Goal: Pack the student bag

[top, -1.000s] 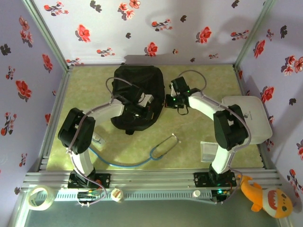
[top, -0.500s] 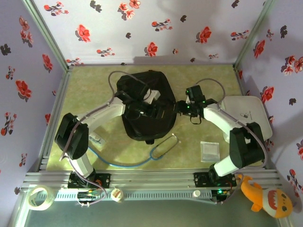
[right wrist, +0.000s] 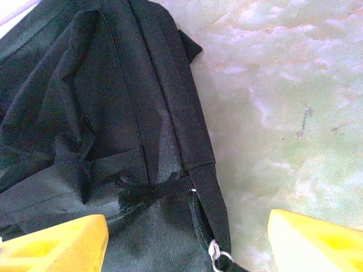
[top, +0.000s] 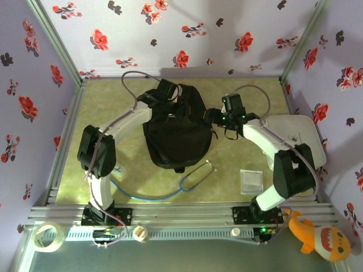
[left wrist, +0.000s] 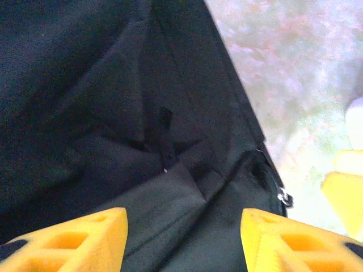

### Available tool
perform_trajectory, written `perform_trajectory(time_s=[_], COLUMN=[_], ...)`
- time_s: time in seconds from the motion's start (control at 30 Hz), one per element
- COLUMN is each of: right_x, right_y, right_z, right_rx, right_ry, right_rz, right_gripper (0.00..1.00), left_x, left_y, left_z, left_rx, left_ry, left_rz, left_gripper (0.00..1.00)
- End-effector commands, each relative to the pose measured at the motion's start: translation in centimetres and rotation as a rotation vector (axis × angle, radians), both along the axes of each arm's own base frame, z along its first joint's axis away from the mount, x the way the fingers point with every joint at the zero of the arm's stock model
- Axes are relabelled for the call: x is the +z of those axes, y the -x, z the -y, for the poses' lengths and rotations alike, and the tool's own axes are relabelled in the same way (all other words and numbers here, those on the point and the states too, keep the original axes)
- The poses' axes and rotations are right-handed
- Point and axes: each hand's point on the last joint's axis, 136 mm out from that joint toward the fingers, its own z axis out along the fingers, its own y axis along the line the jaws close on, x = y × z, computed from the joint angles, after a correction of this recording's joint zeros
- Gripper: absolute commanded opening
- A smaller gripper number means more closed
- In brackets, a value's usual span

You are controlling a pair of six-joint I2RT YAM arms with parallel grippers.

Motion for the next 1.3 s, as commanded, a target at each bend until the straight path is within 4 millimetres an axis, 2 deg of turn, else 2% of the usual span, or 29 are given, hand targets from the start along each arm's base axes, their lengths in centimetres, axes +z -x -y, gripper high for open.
perform_trajectory(time_s=[0.0, 0.2, 0.4, 0.57, 0.63, 0.73, 0.9, 1.03, 1.27], right_x=[0.4, -1.6, -3.3, -4.3, -4.5, -4.8, -5.0, -5.2, -6.0], right_y=[-1.5, -2.2, -2.0, -1.8, -1.7, -1.6, -1.5, -1.5, -1.3], right_z=[-0.5, -0.6, -0.5, -0.7, -0.7, -0.8, -0.8, -0.8, -0.8], right_rx=[0.005, -0.013, -0.027, -0.023, -0.025, -0.026, -0.027, -0.031, -0.034], right_ry=[-0.020, -0.009, -0.024, -0.034, -0.034, -0.042, -0.044, -0.046, -0.049], right_rz=[0.009, -0.037, -0.083, -0.110, -0.117, -0.125, -0.130, -0.137, -0.157], right_gripper=[0.75, 0.75, 0.75, 0.75, 0.74, 0.74, 0.74, 0.74, 0.73], left_x=[-0.8, -2.2, -3.8, -5.2, -5.7, -6.7, -8.7, -9.5, -11.2], left_y=[-2.0, -3.1, -3.5, -4.5, -4.7, -4.8, -4.0, -3.3, -2.5], left_z=[0.0, 2.3, 3.7, 3.4, 3.5, 3.7, 2.7, 2.0, 1.9], left_rx=[0.060, -0.016, -0.042, -0.015, -0.013, -0.024, -0.015, -0.008, -0.010], left_ry=[-0.026, -0.035, -0.029, -0.084, -0.102, -0.128, -0.252, -0.318, -0.383], left_rz=[-0.010, -0.026, -0.070, -0.080, -0.086, -0.105, -0.139, -0.160, -0.197], left_gripper=[0.54, 0.40, 0.38, 0.40, 0.43, 0.42, 0.40, 0.40, 0.32])
